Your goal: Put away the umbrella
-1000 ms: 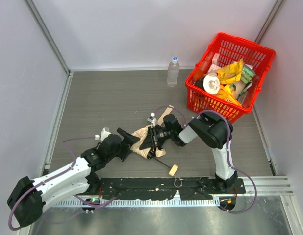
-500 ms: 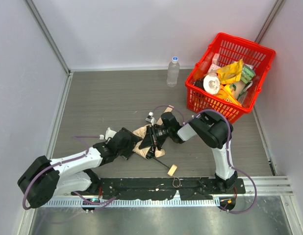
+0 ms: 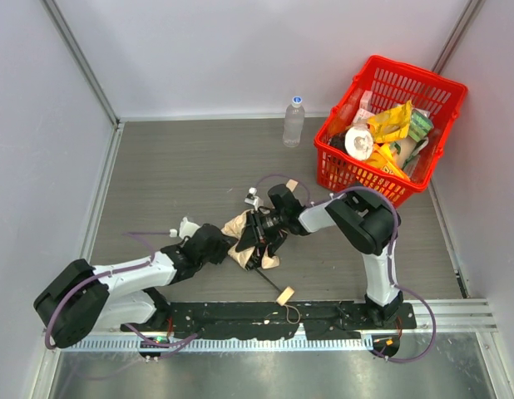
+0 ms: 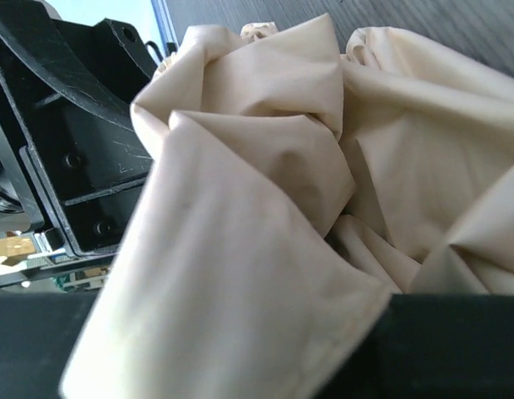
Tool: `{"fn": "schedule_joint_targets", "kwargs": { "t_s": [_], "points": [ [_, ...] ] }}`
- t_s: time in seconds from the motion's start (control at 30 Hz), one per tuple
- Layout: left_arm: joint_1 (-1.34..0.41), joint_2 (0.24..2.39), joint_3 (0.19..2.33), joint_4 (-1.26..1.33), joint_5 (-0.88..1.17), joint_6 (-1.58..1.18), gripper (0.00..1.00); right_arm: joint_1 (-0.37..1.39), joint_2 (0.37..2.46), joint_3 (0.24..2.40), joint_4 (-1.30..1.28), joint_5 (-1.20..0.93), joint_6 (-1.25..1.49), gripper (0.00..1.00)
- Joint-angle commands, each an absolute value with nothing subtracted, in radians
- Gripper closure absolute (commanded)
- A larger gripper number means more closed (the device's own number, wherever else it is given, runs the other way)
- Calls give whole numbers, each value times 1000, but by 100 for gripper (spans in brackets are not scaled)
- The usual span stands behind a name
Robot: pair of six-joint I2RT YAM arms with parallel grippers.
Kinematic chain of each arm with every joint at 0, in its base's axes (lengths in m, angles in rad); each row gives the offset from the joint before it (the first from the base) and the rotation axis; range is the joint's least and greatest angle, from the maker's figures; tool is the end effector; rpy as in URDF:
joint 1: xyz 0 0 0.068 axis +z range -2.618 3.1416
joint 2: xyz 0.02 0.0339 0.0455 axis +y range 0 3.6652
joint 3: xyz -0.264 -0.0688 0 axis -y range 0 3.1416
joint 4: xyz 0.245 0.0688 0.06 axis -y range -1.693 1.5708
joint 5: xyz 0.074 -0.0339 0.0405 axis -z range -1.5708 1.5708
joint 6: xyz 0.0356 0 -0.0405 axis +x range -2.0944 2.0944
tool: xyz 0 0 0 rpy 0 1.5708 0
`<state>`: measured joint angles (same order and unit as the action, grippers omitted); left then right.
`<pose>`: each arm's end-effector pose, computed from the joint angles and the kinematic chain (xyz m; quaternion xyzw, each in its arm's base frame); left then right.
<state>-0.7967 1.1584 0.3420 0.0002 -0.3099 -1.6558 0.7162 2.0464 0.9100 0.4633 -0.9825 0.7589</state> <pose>0.1473 -0.1351 0.1393 -0.4342 0.8114 -0.2941 0.2580 0.2610 0.2664 0.0928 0.1877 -0.7986 -0.5719 0.0026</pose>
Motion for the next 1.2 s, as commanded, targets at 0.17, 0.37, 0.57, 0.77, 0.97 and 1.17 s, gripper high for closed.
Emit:
{"fn": "schedule_joint_targets", "kwargs": {
  "t_s": [0.17,0.37,0.57,0.77,0.97,1.17],
  "points": [
    [-796,1143,314,-150,-305,-1635,100,764,1821,916,65,-597,474,65],
    [-796,1140,357,-222,-272,-1629,100,865,1522,770,208,-289,283,33],
    [-796,1164,376,-235,-239,-1646,100,1005,1469,719,281,-99,34,32],
    [-798,1158,387,-267,-222,-1655,100,1086,1555,733,307,30,-123,31],
    [-796,1199,428,-354,-180,-1700,100,1235,1655,753,322,224,-205,31],
    [-796,1232,451,-382,-150,-1723,100,1315,1744,784,313,396,-178,31]
  ]
}}
